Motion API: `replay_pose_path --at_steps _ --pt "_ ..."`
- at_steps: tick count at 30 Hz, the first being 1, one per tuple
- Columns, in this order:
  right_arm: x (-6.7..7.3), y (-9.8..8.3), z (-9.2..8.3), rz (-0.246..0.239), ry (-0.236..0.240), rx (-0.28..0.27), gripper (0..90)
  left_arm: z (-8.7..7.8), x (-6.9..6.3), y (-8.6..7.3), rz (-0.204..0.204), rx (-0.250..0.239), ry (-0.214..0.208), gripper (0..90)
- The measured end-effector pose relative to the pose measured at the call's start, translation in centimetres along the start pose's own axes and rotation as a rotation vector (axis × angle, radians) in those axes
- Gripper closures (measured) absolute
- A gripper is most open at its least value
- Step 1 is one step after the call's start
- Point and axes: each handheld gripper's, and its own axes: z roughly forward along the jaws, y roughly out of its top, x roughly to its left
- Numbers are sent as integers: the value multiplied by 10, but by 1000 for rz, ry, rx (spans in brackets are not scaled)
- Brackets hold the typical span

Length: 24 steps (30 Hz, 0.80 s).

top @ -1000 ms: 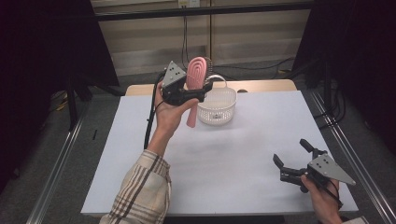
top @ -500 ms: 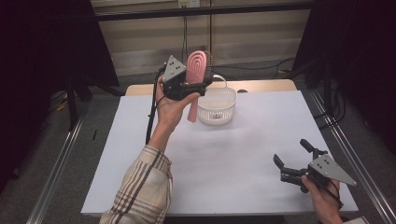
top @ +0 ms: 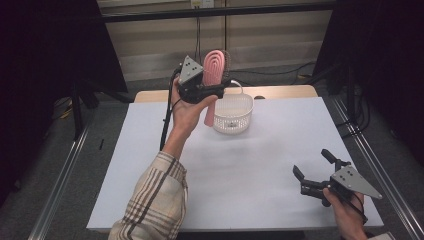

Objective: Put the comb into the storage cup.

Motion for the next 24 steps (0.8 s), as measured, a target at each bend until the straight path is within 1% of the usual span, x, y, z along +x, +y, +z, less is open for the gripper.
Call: replay_pose_path --at_steps 4,6,8,13,18,19,22,24 --pt "0 0 0 1 0 1 0 5 0 1 -6 -3 0 210" --pt "0 0 0 0 1 0 0 8 0 3 1 -4 -1 210" --pt "0 0 0 2 1 1 0 11 -1 5 -2 -10 -1 210" --pt "0 0 -1 1 0 0 0 17 -3 9 21 -16 3 210" --pt "0 0 -1 3 1 -2 0 23 0 9 17 -7 7 210" --pt "0 0 -2 3 1 -2 0 24 1 9 21 -4 7 210" --pt "0 0 -2 4 -2 -3 0 27 2 9 18 -11 8 210" --pt "0 0 -2 5 0 -1 0 29 3 9 18 -17 17 210"
